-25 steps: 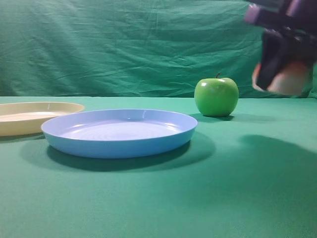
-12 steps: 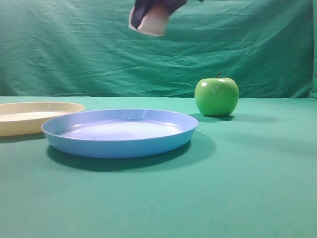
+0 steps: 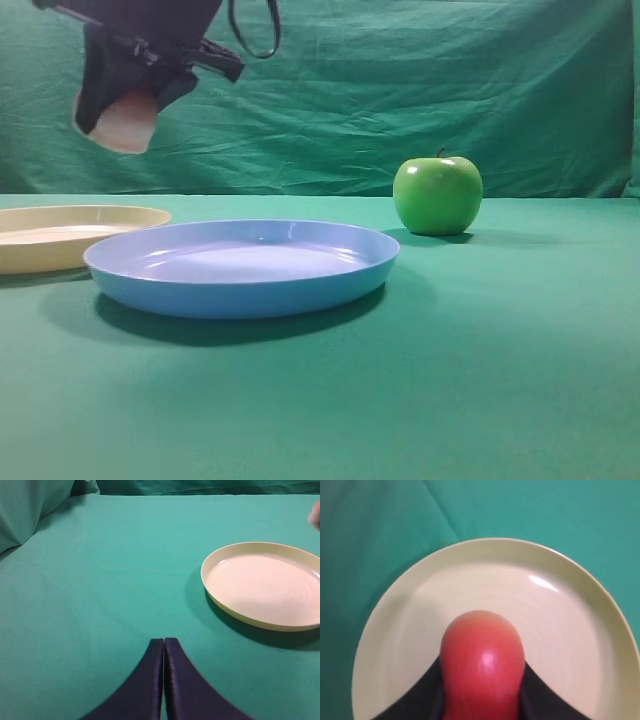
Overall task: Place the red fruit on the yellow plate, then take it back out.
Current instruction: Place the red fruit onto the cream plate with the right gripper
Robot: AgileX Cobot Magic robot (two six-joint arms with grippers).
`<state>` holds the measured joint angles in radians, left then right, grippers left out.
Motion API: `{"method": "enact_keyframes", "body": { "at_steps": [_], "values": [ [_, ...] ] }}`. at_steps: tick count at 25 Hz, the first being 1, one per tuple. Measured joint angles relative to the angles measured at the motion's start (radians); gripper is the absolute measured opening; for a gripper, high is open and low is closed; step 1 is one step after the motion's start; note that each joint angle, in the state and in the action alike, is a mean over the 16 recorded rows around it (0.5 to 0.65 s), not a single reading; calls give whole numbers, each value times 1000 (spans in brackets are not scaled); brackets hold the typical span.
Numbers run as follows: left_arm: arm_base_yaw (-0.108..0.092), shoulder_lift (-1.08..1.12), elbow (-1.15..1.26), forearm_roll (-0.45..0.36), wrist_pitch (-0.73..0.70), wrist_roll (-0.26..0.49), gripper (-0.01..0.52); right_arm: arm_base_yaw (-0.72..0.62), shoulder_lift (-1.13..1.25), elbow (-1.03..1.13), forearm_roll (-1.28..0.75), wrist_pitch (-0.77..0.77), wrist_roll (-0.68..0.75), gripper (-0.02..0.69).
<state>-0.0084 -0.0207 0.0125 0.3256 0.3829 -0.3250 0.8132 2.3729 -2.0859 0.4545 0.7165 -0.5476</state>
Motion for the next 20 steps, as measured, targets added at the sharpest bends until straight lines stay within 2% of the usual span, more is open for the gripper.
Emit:
{"method": "enact_keyframes", "body": {
  "at_steps": [10, 13, 16, 20],
  "values": [
    [0, 0, 0, 0, 0, 0, 0, 6, 18, -2, 53, -39, -105, 531],
    [0, 0, 0, 0, 0, 0, 0, -4, -13, -2, 31, -10, -90, 578],
    [0, 0, 0, 0, 0, 0, 0, -19, -63, -2, 3, 33, -59, 535],
    [0, 0, 0, 0, 0, 0, 0, -42, -150, -2, -41, 108, 13, 386]
  ]
}}
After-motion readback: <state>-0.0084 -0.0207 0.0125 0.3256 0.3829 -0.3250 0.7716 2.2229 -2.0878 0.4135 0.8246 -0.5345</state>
